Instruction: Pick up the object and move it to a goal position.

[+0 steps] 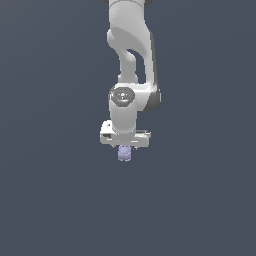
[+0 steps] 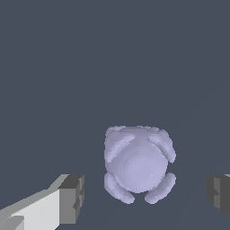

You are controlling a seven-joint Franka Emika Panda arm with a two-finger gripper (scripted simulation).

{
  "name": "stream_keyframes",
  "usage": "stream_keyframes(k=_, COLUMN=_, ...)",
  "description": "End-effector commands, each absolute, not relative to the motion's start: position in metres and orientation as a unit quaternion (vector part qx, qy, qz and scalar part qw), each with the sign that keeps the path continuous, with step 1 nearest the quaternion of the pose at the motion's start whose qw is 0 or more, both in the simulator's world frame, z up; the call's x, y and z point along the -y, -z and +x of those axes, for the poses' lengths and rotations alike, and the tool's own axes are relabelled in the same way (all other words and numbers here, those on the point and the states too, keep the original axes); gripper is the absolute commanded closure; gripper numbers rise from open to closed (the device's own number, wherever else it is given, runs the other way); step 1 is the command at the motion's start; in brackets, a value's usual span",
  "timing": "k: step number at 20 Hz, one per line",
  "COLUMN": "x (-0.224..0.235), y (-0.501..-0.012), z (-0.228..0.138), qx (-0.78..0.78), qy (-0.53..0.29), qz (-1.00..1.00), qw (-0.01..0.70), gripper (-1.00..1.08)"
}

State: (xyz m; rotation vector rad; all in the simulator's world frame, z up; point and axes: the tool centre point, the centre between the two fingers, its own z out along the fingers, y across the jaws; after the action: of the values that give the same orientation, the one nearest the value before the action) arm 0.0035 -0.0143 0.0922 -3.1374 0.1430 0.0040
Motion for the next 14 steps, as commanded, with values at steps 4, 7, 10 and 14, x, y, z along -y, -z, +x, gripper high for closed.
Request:
stream_keyframes(k=4, x=0.015, y=-0.089, z=0.004, qx=-0.047, qy=-0.001, qz=-0.999, qw=0.000, gripper=-0.92)
stream_keyframes(k=7, x=0.015, y=-0.081, z=0.003, qx=-0.047, qy=-0.001, qz=-0.999, qw=0.000, gripper=-0.92)
stream_keyframes(k=10, x=0.015, y=-0.066, z=0.003, qx=-0.047, qy=-0.001, qz=-0.999, qw=0.000, gripper=-0.92)
stream_keyframes(k=14, x=0.016, y=-0.047, z=0.003, qx=-0.048, qy=0.000, qz=-0.999, qw=0.000, gripper=-0.92)
